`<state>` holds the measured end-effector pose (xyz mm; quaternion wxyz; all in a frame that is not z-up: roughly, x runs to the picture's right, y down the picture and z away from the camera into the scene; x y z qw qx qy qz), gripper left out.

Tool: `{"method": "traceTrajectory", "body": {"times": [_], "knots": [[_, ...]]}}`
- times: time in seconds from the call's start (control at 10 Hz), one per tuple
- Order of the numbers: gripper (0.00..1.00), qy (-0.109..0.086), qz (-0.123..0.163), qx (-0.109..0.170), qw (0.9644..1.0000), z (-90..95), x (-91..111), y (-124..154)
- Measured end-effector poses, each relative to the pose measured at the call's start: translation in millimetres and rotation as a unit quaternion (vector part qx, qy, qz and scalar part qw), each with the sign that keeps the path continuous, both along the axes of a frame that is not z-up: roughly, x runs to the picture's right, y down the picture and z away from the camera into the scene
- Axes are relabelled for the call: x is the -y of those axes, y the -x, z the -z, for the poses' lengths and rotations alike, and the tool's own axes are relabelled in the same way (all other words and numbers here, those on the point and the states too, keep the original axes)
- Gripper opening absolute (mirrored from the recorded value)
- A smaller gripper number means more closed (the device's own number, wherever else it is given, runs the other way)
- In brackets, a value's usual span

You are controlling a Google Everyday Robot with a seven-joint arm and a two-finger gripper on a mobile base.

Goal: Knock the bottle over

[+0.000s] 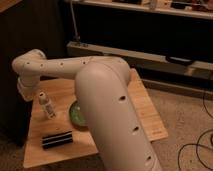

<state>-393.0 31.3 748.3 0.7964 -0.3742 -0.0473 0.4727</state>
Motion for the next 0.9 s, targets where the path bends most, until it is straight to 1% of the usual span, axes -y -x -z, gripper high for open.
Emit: {"method": "traceTrajectory", "body": {"times": [0.1,0.2,0.3,0.4,0.5,0.6,0.7,0.9], "knots": [[0.0,0.001,-0.01,-0.016,0.9998,-2.7,1.4,-23.1],[0.0,0.001,-0.015,-0.027,0.9995,-2.1,-0.1,-38.2],[0.0,0.001,-0.027,-0.047,0.9985,-0.1,-1.1,-67.4],[0.0,-0.001,-0.04,-0.065,0.9971,-1.7,0.5,-96.9],[0.01,-0.001,-0.053,-0.079,0.9955,-1.7,1.7,-118.7],[0.02,-0.002,-0.076,-0.101,0.992,0.8,3.9,-150.5],[0.02,-0.003,-0.085,-0.108,0.9905,2.1,4.0,-161.2],[0.02,-0.002,-0.084,-0.107,0.9908,3.1,2.8,-158.7]]}}
